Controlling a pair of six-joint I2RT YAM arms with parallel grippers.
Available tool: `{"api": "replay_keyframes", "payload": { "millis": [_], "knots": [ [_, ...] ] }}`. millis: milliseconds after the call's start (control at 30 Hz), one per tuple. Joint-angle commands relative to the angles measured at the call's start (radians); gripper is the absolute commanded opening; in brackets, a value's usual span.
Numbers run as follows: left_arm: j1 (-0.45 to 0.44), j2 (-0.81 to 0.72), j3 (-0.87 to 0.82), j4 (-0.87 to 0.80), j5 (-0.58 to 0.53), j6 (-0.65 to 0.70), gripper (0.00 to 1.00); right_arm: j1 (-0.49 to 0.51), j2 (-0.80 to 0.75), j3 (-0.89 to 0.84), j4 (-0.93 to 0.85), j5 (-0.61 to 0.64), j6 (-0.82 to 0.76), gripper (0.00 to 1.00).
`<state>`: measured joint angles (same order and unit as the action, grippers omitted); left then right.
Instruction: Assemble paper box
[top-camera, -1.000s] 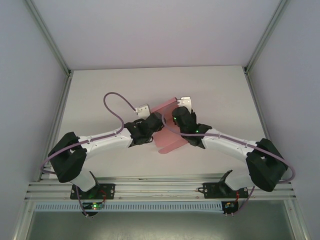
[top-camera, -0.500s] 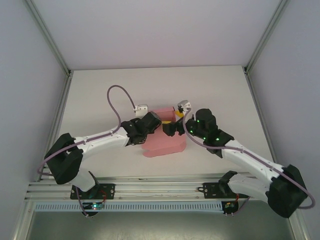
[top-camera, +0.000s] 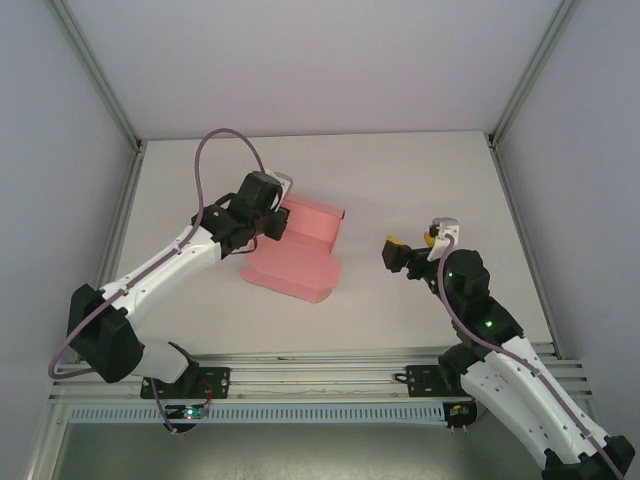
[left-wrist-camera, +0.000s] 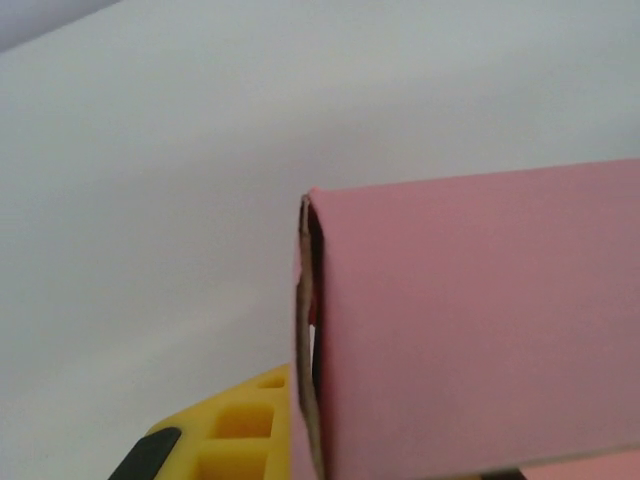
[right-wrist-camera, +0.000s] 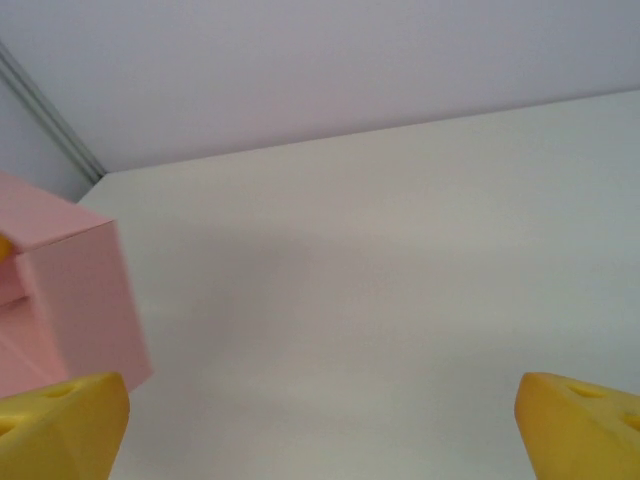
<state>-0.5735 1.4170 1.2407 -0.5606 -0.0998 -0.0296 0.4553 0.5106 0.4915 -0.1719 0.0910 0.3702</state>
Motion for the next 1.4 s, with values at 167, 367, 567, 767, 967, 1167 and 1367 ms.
{"api": "replay_keyframes", "payload": {
  "millis": [167, 367, 567, 767, 967, 1167, 1367],
  "knots": [
    [-0.003, 0.256, 0.412, -0.552, 0.175, 0.592, 0.00, -0.077, -0.040, -0.030, -0.118, 0.031, 0.022, 0.99],
    [-0.043, 0.537, 0.634, -0.702, 0.105, 0.602, 0.00, -0.087, 0.035, -0.015, -0.121, 0.017, 0.009, 0.99],
    [-0.104, 0.698, 0.721, -0.700, 0.098, 0.685, 0.00, -0.096, 0.032, -0.024, -0.134, 0.065, -0.008, 0.98],
    [-0.151, 0.813, 0.794, -0.683, 0.071, 0.718, 0.00, -0.117, 0.050, -0.024, -0.149, 0.071, -0.005, 0.98],
    [-0.155, 0.886, 0.922, -0.710, 0.089, 0.677, 0.32, -0.133, 0.081, -0.023, -0.143, 0.053, -0.006, 0.99],
    [-0.155, 0.832, 0.915, -0.678, 0.114, 0.672, 0.66, -0.140, 0.086, -0.021, -0.137, 0.033, -0.017, 0.99],
    [-0.153, 0.743, 0.864, -0.597, 0.100, 0.632, 1.00, -0.139, 0.072, -0.038, -0.059, -0.077, -0.097, 0.98]
  ]
}}
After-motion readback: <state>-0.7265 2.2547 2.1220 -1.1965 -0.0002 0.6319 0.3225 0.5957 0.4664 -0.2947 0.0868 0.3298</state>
